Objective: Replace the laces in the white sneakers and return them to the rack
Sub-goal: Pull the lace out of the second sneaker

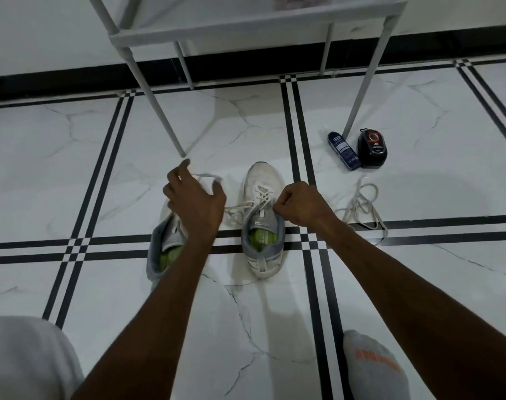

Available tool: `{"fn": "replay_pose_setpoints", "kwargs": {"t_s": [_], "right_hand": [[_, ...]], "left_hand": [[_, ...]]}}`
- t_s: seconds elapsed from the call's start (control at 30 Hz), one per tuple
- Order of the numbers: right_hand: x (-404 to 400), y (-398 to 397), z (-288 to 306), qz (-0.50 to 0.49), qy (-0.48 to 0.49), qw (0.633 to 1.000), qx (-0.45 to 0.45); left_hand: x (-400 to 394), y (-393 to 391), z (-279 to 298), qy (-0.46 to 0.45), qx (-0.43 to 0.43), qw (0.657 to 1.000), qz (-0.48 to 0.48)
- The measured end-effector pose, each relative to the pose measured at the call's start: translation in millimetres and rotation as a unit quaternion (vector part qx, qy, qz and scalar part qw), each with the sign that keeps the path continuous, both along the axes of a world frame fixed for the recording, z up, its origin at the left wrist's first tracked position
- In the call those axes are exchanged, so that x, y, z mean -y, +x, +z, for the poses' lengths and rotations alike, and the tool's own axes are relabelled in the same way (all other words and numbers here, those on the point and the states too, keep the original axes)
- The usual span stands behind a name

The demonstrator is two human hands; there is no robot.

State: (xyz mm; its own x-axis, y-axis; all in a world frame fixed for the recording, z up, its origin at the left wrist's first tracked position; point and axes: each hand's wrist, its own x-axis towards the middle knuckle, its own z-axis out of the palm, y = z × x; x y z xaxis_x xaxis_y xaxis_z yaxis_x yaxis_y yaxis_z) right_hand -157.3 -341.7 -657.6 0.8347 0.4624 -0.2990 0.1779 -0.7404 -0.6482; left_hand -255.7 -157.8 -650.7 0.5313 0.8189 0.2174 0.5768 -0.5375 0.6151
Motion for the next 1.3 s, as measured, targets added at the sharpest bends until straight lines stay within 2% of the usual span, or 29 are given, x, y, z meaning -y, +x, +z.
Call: {"fn": "replay_pose_setpoints", "kwargs": {"t_s": [0.07, 0.2, 0.3, 0.37, 0.4, 0.47, 0.53, 0.6, 0.7, 0.8, 0.87, 0.97, 1.0, 1.07, 1.13, 1.23, 1.3], "right_hand": [[-1, 1, -1, 0.0, -0.001, 1.0, 0.001], [-4, -2, -2, -0.002, 0.004, 1.0, 0.009], [2, -2, -1, -0.007, 0.011, 1.0, -0.023], [8, -1, -1, -0.038, 0.016, 0.998, -0.052], [8, -1, -1, -0.04, 0.014, 0.998, -0.035], [-2, -6, 1, 0.017, 0.001, 0.999, 0.042], [-21, -17, 5, 0.105, -0.022, 0.989, 0.099], [-35, -29, 10, 0.148, -0.05, 0.978, 0.136], [-40, -36, 8, 0.138, -0.053, 0.978, 0.144], [-36, -34, 0, 0.144, 0.001, 0.982, 0.119], [-26, -23, -7, 0.078, 0.047, 0.987, 0.133], [0, 5, -17, -0.107, 0.086, 0.978, 0.158], [4, 9, -17, -0.123, 0.087, 0.975, 0.164], [-2, 5, -17, -0.077, 0.118, 0.976, 0.164], [-16, -9, -16, 0.016, 0.129, 0.98, 0.15], [-35, -23, -27, 0.131, 0.035, 0.978, 0.158], [-42, -28, -38, 0.153, -0.001, 0.977, 0.15]], "left_hand": [[20, -1, -4, 0.039, 0.01, 0.996, -0.083], [51, -16, -31, -0.047, 0.029, 0.974, -0.219], [44, -25, -42, -0.078, 0.043, 0.976, -0.199], [35, -27, -43, -0.164, 0.068, 0.973, -0.15], [31, -29, -42, -0.223, 0.081, 0.963, -0.127], [32, -32, -41, -0.319, 0.092, 0.937, -0.104], [34, -33, -42, -0.361, 0.094, 0.922, -0.102], [35, -33, -41, -0.37, 0.097, 0.919, -0.1], [34, -34, -40, -0.371, 0.1, 0.918, -0.094], [34, -38, -43, -0.377, 0.104, 0.915, -0.102], [31, -40, -45, -0.362, 0.103, 0.921, -0.101], [29, -41, -44, -0.338, 0.094, 0.931, -0.098], [29, -41, -44, -0.332, 0.094, 0.933, -0.103], [33, -41, -44, -0.312, 0.095, 0.938, -0.115], [34, -40, -45, -0.305, 0.095, 0.94, -0.119], [32, -39, -46, -0.311, 0.09, 0.939, -0.117], [30, -39, -47, -0.312, 0.087, 0.939, -0.116]]}}
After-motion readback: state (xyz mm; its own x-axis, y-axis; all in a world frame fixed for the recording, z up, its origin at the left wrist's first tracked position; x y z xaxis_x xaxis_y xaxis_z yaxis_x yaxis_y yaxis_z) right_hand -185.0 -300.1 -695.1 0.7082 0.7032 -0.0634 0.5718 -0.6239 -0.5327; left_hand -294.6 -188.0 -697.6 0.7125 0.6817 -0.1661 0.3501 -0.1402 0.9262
